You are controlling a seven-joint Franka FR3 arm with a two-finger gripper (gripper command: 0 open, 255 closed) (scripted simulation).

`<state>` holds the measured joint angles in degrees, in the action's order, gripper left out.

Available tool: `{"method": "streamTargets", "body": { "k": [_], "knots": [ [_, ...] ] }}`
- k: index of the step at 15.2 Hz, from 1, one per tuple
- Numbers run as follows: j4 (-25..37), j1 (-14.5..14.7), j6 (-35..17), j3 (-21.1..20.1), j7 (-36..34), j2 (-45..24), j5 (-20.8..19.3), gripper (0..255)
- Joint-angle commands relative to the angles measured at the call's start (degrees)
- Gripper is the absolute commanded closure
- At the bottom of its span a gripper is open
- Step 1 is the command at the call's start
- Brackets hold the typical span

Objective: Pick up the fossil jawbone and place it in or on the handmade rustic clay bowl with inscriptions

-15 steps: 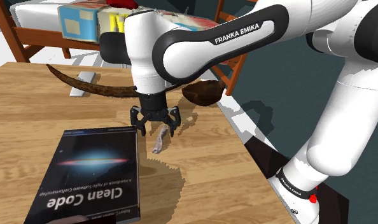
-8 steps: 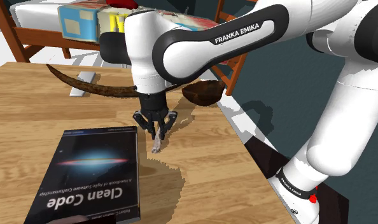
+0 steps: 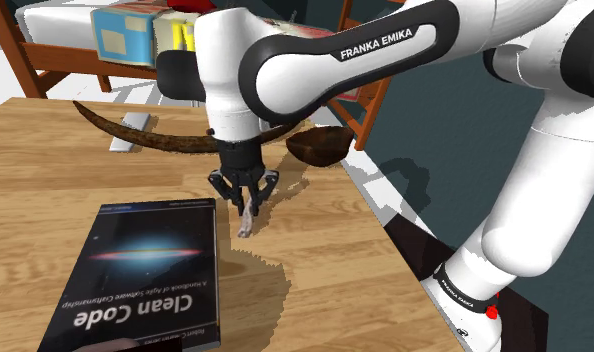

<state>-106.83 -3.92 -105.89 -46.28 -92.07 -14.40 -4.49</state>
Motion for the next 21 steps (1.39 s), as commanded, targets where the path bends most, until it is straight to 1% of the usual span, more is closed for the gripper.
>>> {"method": "streamTargets", "body": {
  "k": [1, 11, 21],
  "knots": [
    [0.7, -0.2, 1.2, -0.2, 0.3, 0.7, 0.5, 255],
    [6.2, -0.7, 8.3, -0.7, 1.0, 3.0, 2.2, 255],
    [13.3, -0.5, 15.8, -1.1, 0.8, 3.6, 2.8, 255]
  ]
}}
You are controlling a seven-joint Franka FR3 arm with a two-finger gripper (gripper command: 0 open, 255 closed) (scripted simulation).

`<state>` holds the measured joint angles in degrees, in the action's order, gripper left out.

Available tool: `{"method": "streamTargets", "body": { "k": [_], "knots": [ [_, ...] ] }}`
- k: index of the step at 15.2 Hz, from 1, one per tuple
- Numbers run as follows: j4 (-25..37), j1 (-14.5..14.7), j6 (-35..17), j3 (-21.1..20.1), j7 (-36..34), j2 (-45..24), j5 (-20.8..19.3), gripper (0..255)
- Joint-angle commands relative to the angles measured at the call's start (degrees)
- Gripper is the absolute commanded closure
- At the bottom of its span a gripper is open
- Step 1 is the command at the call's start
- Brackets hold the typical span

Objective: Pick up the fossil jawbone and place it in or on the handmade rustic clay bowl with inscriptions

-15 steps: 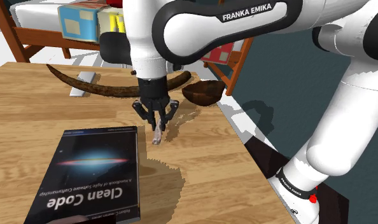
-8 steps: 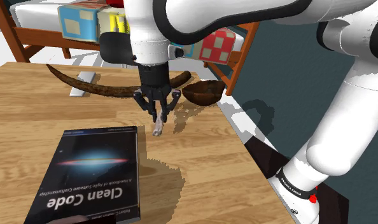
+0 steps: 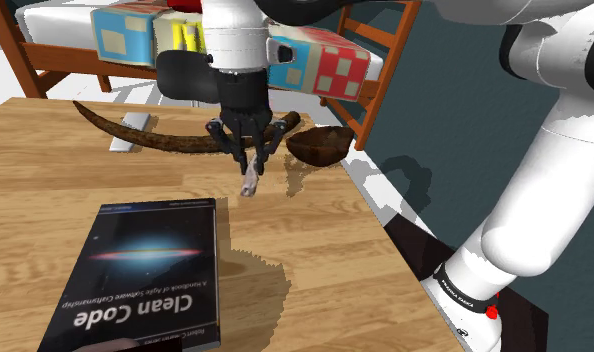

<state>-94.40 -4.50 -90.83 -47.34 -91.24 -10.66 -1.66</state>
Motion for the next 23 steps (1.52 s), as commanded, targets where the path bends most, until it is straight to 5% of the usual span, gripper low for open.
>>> {"method": "streamTargets", "body": {
  "k": [1, 9, 15, 23],
  "knots": [
    [1.6, 0.1, 1.6, 0.0, -0.1, -0.1, -0.1, 255],
    [8.0, 0.9, 7.3, -0.2, -0.8, -0.9, -0.5, 255],
    [0.3, -7.0, 6.4, 3.2, 10.5, 7.8, 3.8, 255],
    [-5.6, -13.5, 6.3, 9.8, 24.1, 14.5, 5.3, 255]
  ]
}}
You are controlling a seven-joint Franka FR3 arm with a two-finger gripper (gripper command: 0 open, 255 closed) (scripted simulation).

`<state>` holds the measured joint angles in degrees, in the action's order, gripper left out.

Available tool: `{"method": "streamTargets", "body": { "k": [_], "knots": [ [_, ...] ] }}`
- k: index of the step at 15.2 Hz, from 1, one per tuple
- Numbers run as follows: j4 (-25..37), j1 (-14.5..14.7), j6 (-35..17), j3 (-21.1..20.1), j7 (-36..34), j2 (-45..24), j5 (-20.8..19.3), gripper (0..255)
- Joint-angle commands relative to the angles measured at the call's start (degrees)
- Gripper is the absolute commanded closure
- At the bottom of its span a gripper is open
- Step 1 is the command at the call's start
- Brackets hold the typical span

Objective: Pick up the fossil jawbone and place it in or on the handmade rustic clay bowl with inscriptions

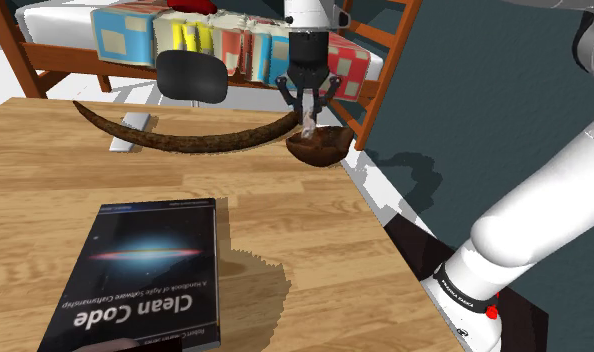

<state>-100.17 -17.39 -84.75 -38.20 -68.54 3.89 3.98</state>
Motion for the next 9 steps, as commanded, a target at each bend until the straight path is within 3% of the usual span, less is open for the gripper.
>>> {"method": "streamTargets", "body": {
  "k": [1, 9],
  "knots": [
    [-0.2, -1.3, 0.2, 1.5, 3.0, 0.4, -0.5, 255],
    [-1.2, -6.4, 0.1, 7.7, 14.2, 1.2, -2.9, 255]
  ]
}}
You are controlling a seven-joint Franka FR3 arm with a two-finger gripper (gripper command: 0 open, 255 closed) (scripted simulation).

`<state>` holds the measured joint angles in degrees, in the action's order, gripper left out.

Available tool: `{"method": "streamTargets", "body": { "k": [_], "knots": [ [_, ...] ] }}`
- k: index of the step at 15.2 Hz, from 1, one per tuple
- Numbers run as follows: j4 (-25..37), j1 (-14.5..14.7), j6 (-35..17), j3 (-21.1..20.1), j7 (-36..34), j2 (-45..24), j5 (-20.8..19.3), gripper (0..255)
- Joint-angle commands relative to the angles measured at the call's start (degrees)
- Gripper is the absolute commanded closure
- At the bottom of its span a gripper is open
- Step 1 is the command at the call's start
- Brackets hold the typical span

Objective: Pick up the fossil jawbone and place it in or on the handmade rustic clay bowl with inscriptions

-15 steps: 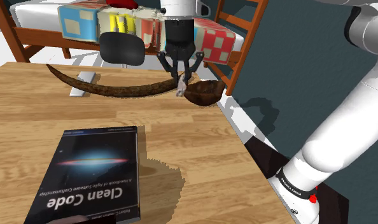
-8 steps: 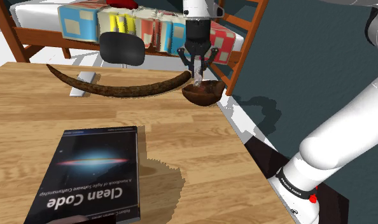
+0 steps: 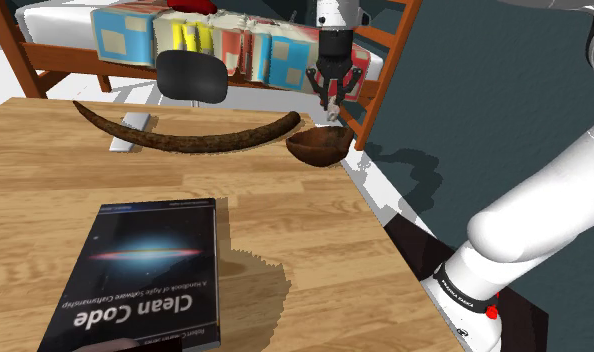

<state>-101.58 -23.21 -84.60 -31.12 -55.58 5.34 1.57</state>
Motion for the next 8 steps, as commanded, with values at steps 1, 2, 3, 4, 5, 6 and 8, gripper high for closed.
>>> {"method": "streamTargets", "body": {
  "k": [1, 2, 3, 4, 5, 6, 8],
  "knots": [
    [0.3, -1.1, -0.1, 1.3, 2.4, -0.4, -0.8, 255],
    [-0.5, -1.1, -0.9, 1.3, 2.4, -0.4, -0.8, 255],
    [-1.4, -1.1, -1.6, 1.3, 2.4, -0.3, -0.8, 255],
    [-2.2, -1.1, -2.4, 1.3, 2.4, -0.2, -0.7, 255],
    [-3.0, -1.1, -3.2, 1.3, 2.4, -0.2, -0.7, 255],
    [-3.8, -1.0, -4.0, 1.2, 2.4, -0.1, -0.7, 255],
    [-5.4, -1.0, -5.5, 1.2, 2.4, -0.1, -0.7, 255]
  ]
}}
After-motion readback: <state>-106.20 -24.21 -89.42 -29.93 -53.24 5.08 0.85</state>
